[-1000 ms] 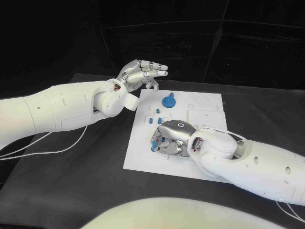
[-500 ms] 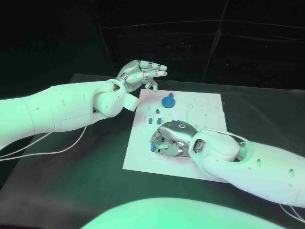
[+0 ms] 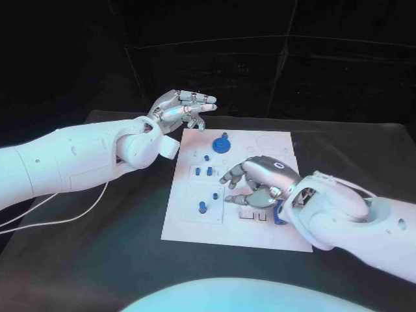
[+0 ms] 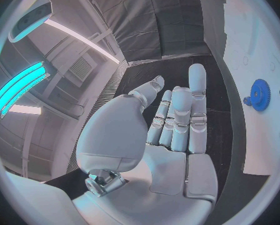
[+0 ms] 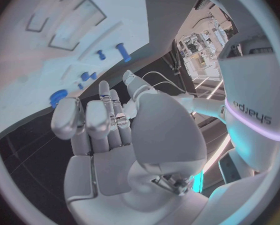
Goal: Assemble the parts on the task board
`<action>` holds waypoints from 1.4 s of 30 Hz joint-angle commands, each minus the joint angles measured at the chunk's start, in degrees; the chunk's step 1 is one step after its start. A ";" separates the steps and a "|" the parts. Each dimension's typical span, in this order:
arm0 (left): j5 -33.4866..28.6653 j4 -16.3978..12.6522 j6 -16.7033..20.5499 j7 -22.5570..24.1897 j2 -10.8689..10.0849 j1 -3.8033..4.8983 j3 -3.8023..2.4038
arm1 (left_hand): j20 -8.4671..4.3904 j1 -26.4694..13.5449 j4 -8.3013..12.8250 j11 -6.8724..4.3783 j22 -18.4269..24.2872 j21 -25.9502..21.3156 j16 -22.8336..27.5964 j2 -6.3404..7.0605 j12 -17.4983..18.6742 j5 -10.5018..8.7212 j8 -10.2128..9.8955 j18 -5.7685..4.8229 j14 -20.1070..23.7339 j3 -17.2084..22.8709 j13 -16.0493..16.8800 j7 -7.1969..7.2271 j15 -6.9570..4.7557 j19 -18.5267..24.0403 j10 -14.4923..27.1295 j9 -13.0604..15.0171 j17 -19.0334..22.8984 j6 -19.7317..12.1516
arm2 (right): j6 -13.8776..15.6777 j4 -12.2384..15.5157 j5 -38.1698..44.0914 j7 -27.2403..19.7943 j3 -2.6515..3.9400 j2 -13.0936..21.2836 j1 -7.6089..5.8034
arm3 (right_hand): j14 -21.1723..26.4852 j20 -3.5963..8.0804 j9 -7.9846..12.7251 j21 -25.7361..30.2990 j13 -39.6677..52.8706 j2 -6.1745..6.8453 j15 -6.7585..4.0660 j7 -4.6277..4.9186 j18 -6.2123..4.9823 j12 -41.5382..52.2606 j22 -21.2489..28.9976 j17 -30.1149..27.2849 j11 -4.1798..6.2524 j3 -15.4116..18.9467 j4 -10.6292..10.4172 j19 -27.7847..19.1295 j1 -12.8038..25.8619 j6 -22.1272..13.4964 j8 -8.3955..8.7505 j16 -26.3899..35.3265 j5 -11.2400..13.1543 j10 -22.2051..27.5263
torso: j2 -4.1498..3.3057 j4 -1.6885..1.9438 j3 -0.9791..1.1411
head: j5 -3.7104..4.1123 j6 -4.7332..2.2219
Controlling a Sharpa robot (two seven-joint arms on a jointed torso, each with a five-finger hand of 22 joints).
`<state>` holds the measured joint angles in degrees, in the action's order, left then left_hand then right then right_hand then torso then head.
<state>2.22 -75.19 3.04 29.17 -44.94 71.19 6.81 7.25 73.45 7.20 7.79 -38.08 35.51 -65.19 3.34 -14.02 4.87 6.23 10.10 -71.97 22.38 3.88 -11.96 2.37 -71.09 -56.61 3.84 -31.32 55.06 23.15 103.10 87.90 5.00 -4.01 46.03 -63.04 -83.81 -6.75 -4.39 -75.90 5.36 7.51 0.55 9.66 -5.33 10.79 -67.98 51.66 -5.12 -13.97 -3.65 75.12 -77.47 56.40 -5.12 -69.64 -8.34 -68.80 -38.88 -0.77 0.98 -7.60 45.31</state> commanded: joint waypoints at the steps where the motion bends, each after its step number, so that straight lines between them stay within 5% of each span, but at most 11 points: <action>1: -0.24 -0.15 -0.48 0.11 -0.15 0.10 0.03 | 0.31 0.28 0.12 0.00 0.10 -0.38 -0.10 -0.24 -0.33 0.12 0.35 0.31 0.45 -0.37 0.02 -0.09 -0.14 0.06 0.61 0.06 0.09 -0.52 | 1.52 1.23 -13.25 1.49 0.00 3.36 -1.18 | -1.44 0.84 -0.23 -2.26 1.80 0.05 -1.29 -1.16 0.72 3.38 -3.19 4.77 1.64 1.73 -1.09 2.43 2.00 1.56 -0.97 -3.14 -1.32 -5.06 | 0.17 -0.34 -0.15 | 1.00 -0.55; 6: -0.24 -0.40 -0.39 0.14 -0.28 0.10 0.15 | 0.31 0.28 0.12 0.00 0.10 -0.38 -0.10 -0.24 -0.33 0.12 0.35 0.31 0.45 -0.37 0.02 -0.09 -0.14 0.06 0.61 0.06 0.09 -0.52 | -1.29 2.72 -18.03 7.19 0.03 10.10 -2.38 | -2.19 2.76 -0.64 -5.12 9.67 0.46 -3.02 -3.03 1.70 13.33 -7.28 9.41 3.43 6.97 -4.00 5.22 5.17 2.34 -3.14 -6.32 -4.21 -10.46 | 0.27 -0.73 -0.32 | 3.56 -1.30; 9: -0.24 -0.61 -0.34 0.20 -0.29 0.10 0.21 | 0.31 0.28 0.12 0.00 0.10 -0.38 -0.10 -0.24 -0.33 0.12 0.35 0.31 0.45 -0.37 0.02 -0.09 -0.14 0.06 0.61 0.06 0.09 -0.52 | -2.51 3.45 -18.80 10.99 0.00 13.58 -2.63 | -2.31 3.08 -1.26 -6.70 28.92 -1.53 -3.30 -3.26 2.25 30.92 -9.63 12.77 3.66 12.45 -7.13 6.45 4.44 1.21 -6.70 -8.67 -4.32 -5.82 | 0.23 -0.72 -0.33 | 4.88 -1.45; 13: -0.24 -0.97 -0.26 0.28 -0.51 0.10 0.26 | 0.32 0.27 0.13 0.01 0.11 -0.39 -0.12 -0.24 -0.36 0.11 0.38 0.30 0.45 -0.41 0.02 -0.09 -0.13 0.06 0.64 0.06 0.07 -0.54 | -3.11 4.52 -16.00 15.85 -0.07 16.90 -2.64 | -2.96 3.06 -2.07 -8.03 50.08 -2.68 -3.28 -3.58 2.70 49.68 -11.78 17.31 3.85 16.02 -9.30 7.73 3.87 0.80 -9.81 -11.13 -4.45 -9.70 | 0.23 -1.07 -0.26 | 5.94 -1.72; 21: -0.24 -1.23 -0.21 0.36 -0.92 0.10 0.45 | 0.32 0.27 0.13 0.01 0.11 -0.39 -0.12 -0.24 -0.36 0.11 0.38 0.30 0.45 -0.41 0.02 -0.09 -0.13 0.06 0.64 0.06 0.07 -0.54 | -4.84 6.51 -8.96 22.08 -0.27 17.89 -1.07 | -3.42 3.16 -4.13 -9.09 64.02 -2.94 -3.41 -3.97 3.11 61.30 -13.53 21.77 4.06 21.12 -12.89 8.75 4.82 0.15 -13.20 -13.39 -4.15 -12.38 | 0.32 -1.38 -0.26 | 6.41 -1.57; 32: -0.24 -1.39 -0.27 0.38 -1.19 0.09 0.60 | 0.33 0.23 0.11 0.02 0.13 -0.41 -0.13 -0.26 -0.43 0.10 0.43 0.30 0.47 -0.47 0.03 -0.10 -0.11 0.06 0.67 0.07 0.12 -0.56 | -6.26 6.64 -5.07 25.45 -0.40 14.43 2.40 | -3.72 3.08 -5.31 -9.57 67.25 -2.55 -3.32 -3.95 3.30 63.55 -14.35 24.05 3.99 23.67 -13.12 9.25 7.20 -0.94 -14.69 -14.42 -3.64 -13.02 | 0.28 -1.20 -0.26 | 6.78 -1.50; 42: -0.24 -1.37 -0.38 0.39 -1.26 0.08 0.71 | 0.33 0.23 0.11 0.02 0.13 -0.41 -0.13 -0.26 -0.43 0.10 0.43 0.30 0.47 -0.47 0.03 -0.10 -0.11 0.06 0.67 0.07 0.12 -0.56 | -7.74 5.44 -3.81 27.32 -0.40 12.21 3.22 | -3.84 3.08 -5.94 -9.73 68.50 -2.46 -3.35 -4.06 3.36 64.51 -14.62 24.89 4.06 24.05 -13.15 9.42 7.83 -0.91 -15.53 -14.81 -3.70 -13.44 | 0.30 -1.18 -0.32 | 6.77 -1.53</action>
<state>2.21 -76.45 3.07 29.12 -46.20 71.19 7.55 7.25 73.45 7.36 7.78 -38.05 35.29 -65.19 3.34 -14.25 4.87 6.47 10.09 -71.97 22.22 3.89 -12.16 2.37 -71.09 -56.20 3.84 -31.29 54.86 17.13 108.64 82.31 30.44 -4.42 58.38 -59.83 -83.94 -3.48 -10.28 -85.40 73.80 5.06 -2.89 5.66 -2.64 74.99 -74.93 74.95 -1.12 9.63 -16.84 83.68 -70.14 55.77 -20.41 -84.15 -12.18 -81.90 -38.56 -2.01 0.71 -0.84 43.75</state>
